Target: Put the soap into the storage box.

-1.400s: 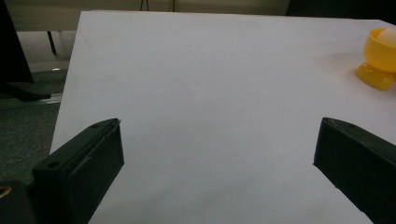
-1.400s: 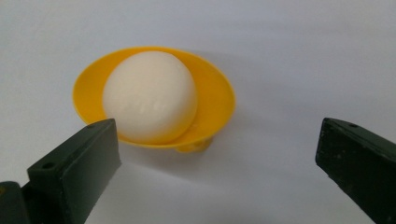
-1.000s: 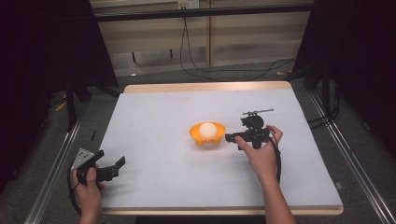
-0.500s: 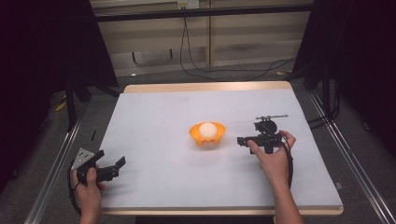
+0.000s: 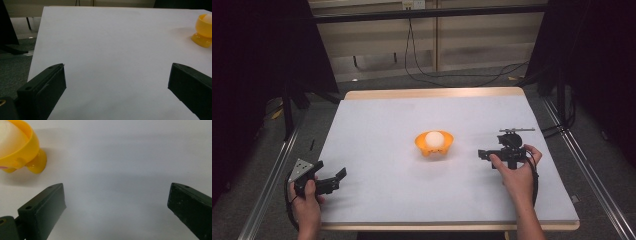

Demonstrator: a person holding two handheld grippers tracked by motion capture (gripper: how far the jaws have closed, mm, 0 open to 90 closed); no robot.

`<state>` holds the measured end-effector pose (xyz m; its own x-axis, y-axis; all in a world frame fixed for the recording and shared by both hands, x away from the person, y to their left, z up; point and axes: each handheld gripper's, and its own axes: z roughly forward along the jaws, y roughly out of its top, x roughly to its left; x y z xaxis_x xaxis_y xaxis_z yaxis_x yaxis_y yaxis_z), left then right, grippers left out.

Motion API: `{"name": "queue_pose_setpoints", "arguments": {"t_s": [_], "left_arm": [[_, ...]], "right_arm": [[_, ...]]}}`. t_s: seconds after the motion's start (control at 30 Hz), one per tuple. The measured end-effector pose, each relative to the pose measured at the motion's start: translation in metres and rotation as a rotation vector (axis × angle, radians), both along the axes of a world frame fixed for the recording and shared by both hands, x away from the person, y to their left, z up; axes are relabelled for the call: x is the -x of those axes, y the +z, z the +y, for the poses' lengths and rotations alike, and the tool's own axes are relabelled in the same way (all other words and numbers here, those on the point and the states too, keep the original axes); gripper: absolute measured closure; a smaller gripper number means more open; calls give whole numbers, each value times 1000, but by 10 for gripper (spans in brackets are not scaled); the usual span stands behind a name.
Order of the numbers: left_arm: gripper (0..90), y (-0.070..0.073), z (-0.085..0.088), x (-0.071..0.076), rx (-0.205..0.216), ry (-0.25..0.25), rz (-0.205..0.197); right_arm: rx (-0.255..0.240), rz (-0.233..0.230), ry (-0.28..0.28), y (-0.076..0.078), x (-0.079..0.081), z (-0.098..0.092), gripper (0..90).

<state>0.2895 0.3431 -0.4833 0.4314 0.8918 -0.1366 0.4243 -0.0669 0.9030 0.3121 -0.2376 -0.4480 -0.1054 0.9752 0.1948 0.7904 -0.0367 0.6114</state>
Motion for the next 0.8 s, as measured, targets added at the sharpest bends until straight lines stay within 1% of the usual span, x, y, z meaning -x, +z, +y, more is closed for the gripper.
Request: {"name": "queue_pose_setpoints", "arguments": {"t_s": [0.27, 0.33, 0.4, 0.47, 0.5, 0.73, 0.8], "left_arm": [[12, 0, 0, 0, 0, 0, 0], [12, 0, 1, 0, -3, -3, -2], [12, 0, 1, 0, -2, -4, -1], [12, 0, 0, 0, 2, -3, 1], [12, 0, 1, 0, -3, -3, -1], [12, 0, 1, 0, -4, -1, -2], [12, 0, 1, 0, -2, -4, -2]], "right_arm": [[4, 0, -19, -6, 8, -15, 10], [-8, 0, -30, -8, 11, -19, 10], [-6, 2, -35, -10, 13, -23, 10], [-2, -4, -29, -12, 15, -27, 7], [0, -3, -32, -13, 17, -29, 7], [18, -33, -36, -17, 29, -43, 7], [23, -36, -42, -18, 32, -46, 7]]}}
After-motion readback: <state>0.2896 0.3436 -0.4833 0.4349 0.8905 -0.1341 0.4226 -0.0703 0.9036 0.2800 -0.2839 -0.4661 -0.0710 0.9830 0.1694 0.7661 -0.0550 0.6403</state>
